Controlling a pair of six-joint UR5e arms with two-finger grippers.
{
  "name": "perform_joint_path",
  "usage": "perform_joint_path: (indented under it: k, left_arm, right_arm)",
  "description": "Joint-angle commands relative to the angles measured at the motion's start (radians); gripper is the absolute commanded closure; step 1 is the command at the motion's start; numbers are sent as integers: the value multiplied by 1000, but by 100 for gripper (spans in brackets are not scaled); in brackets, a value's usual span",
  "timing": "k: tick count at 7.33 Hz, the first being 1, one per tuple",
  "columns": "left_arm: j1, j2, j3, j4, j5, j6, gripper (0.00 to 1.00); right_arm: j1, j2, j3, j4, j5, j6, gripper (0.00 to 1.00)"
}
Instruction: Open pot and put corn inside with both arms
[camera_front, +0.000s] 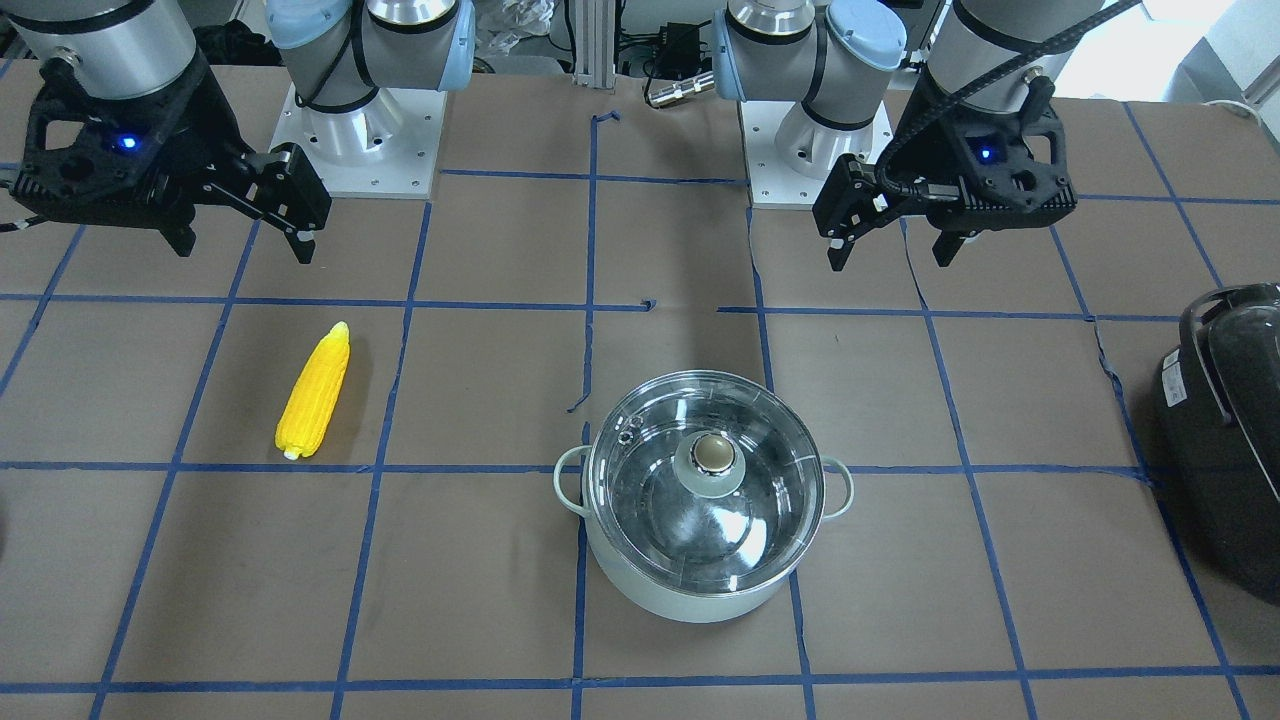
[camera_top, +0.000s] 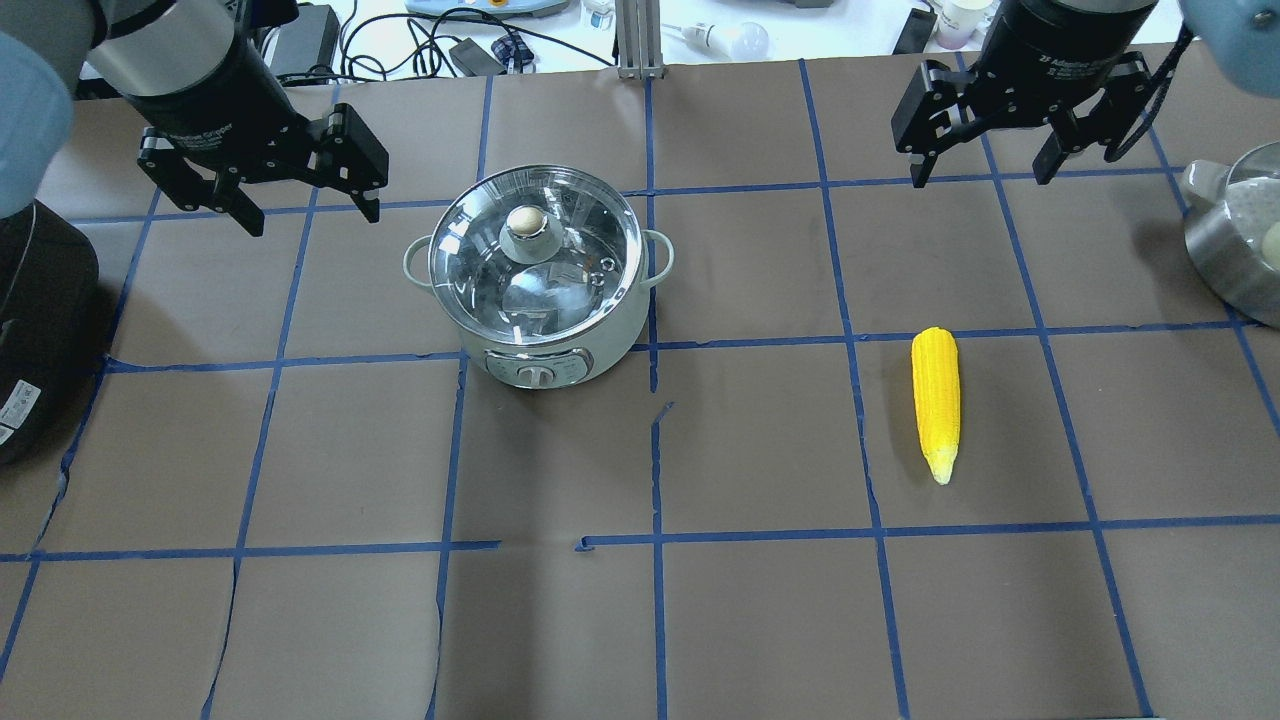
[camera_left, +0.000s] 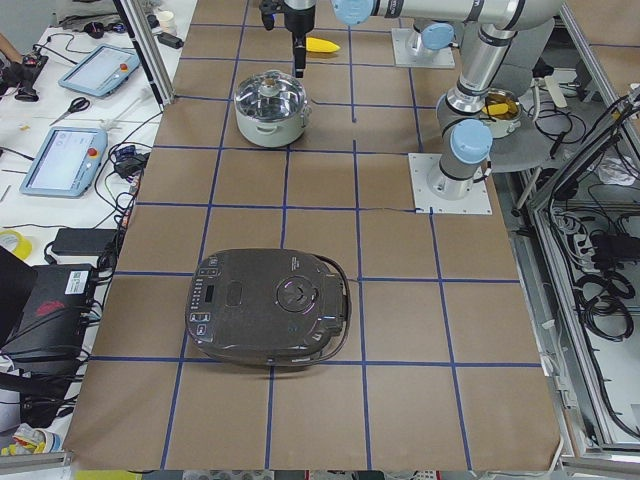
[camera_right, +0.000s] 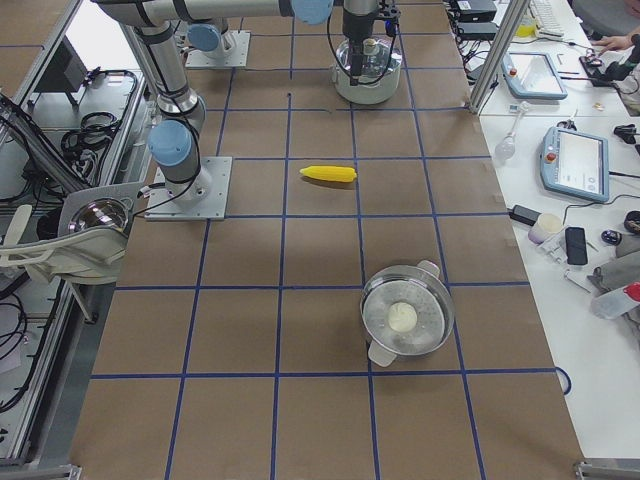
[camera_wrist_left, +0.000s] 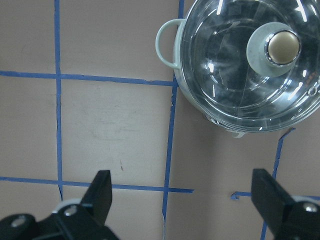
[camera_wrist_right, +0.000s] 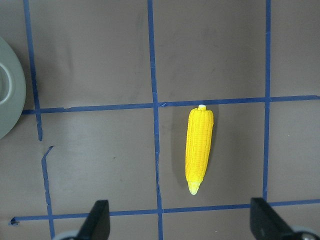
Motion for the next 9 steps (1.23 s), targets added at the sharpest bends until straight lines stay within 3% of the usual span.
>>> perform_joint_path:
  k: [1, 9]
  left_arm:
    - [0, 0, 0, 1, -1, 0, 0]
    - [2, -1, 0, 0, 1, 0, 0]
  right_arm:
    - [1, -6, -1, 47, 0, 2, 0]
    - [-1, -11, 0, 48, -11, -11, 0]
